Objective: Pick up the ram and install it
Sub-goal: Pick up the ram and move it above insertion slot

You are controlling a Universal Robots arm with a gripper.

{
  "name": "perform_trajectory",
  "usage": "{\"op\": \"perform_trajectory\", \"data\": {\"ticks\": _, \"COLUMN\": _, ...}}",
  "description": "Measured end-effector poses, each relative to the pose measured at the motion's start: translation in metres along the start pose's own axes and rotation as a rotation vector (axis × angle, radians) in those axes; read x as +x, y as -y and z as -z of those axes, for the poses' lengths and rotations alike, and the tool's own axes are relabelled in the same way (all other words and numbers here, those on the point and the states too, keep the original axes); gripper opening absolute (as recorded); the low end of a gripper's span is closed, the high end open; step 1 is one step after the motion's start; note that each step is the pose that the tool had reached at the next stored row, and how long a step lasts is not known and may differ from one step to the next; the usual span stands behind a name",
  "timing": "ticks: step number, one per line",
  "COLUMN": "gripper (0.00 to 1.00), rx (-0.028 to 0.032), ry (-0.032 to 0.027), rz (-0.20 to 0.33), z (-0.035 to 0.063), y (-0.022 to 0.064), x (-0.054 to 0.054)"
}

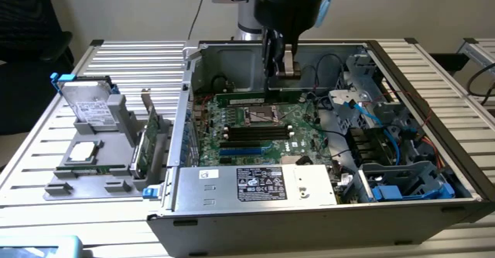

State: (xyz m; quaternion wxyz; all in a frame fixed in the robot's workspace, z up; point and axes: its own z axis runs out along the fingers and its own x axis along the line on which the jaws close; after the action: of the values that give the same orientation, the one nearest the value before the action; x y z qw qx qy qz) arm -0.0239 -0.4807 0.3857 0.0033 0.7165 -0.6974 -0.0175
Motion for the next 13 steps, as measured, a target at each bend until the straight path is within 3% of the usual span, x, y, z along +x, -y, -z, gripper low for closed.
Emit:
{"op": "perform_trajectory", "data": {"ticks": 3, "gripper": 0.13, "rx": 0.0001, "ry": 0.0001, "rz": 0.0, "z": -0.0025, "y": 0.0058, "x": -0.008}}
{"op": "perform_trajectory", "data": {"ticks": 13, "gripper": 0.13, "rx": 0.0005, "ry": 0.0003, "rz": -0.002, "z": -0.0125, "y": 0.01, "x": -0.029}}
